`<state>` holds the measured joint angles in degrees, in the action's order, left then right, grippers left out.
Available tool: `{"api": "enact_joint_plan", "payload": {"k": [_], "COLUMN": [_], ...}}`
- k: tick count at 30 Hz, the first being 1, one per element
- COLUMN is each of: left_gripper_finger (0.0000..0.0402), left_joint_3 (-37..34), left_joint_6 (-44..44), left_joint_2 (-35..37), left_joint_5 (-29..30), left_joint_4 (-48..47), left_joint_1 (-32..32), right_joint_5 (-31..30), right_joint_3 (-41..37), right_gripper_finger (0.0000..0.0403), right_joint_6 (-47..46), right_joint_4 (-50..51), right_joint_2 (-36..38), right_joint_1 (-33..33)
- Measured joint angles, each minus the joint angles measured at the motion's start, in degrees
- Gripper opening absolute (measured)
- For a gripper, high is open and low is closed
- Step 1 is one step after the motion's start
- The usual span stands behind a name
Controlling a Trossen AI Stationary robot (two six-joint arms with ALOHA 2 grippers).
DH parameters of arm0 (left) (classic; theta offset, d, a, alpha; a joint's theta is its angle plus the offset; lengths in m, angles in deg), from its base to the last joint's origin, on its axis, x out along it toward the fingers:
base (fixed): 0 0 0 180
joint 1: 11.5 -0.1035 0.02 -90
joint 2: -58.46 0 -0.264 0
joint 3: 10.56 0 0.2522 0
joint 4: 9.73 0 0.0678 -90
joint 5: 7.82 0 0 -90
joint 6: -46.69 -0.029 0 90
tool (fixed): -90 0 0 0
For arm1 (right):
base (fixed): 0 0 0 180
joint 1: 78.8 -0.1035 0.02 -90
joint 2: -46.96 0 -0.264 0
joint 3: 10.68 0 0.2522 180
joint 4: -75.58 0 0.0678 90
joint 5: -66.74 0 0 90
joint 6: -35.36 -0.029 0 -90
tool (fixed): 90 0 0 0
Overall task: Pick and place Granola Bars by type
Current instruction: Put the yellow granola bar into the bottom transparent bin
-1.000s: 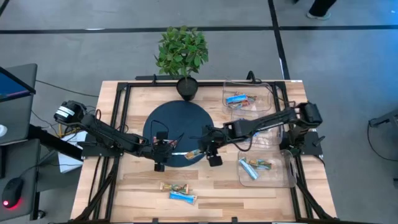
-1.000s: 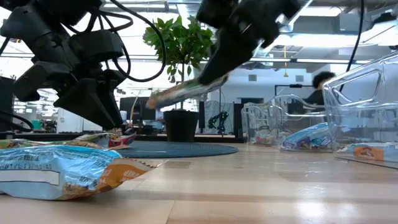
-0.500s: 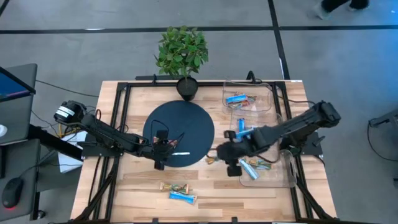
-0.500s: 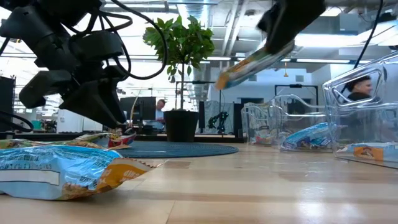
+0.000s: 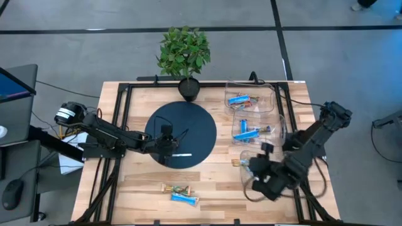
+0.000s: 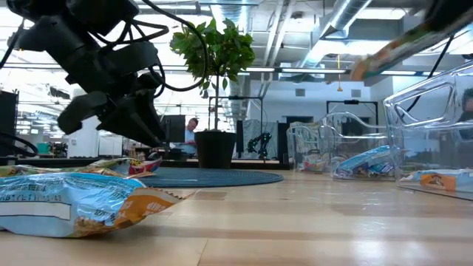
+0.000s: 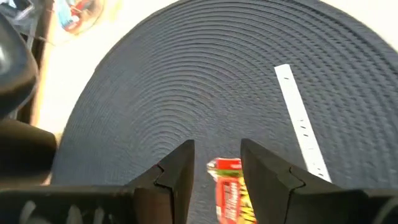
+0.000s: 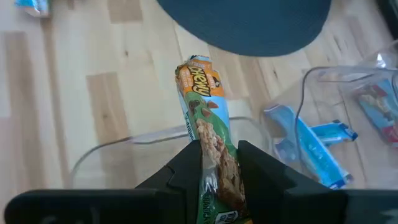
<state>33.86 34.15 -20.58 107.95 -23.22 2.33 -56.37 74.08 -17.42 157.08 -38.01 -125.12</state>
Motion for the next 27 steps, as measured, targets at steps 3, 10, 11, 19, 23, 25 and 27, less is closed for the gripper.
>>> {"api": "enact_joint_plan", "payload": {"k": [3,10,11,19,23,25,27], "left_gripper_finger": [0.0126,0.0126,0.0126,0.0126,0.0126,0.0126,0.0126], "left_joint_3": [0.0,0.0,0.0,0.0,0.0,0.0,0.0], "left_joint_6": [-2.25,-5.44,-5.83,-6.6,-6.6,-6.59,-6.57], "left_joint_2": [0.0,0.0,0.0,0.0,0.0,0.0,0.0], "left_joint_5": [-2.46,-8.7,-9.44,-12.01,-12.03,-12.05,-12.07], "left_joint_4": [1.07,3.13,3.47,4.1,4.08,4.07,4.06], "left_joint_1": [-1.86,-6.11,-6.56,-8.63,-8.79,-8.77,-8.77], "right_joint_5": [-1.48,-4.43,-4.85,-5.89,-5.83,-5.81,-5.68], "right_joint_3": [-1.59,-6.7,-7.37,-13.15,-16.64,-17.98,-18.74], "right_gripper_finger": [0.0093,0.0093,0.0093,0.0093,0.0093,0.0093,0.0093], "right_joint_6": [-5.5,-21.73,-23.87,-35.41,-40.36,-41.67,-41.74], "right_joint_4": [0.39,2.71,3.19,3.6,2.86,2.03,1.6], "right_joint_2": [-0.15,-0.15,-0.15,-0.15,-0.15,-0.17,-0.17], "right_joint_1": [-4.49,-12.99,-13.88,-18.04,-18.58,-18.24,-17.91]}}
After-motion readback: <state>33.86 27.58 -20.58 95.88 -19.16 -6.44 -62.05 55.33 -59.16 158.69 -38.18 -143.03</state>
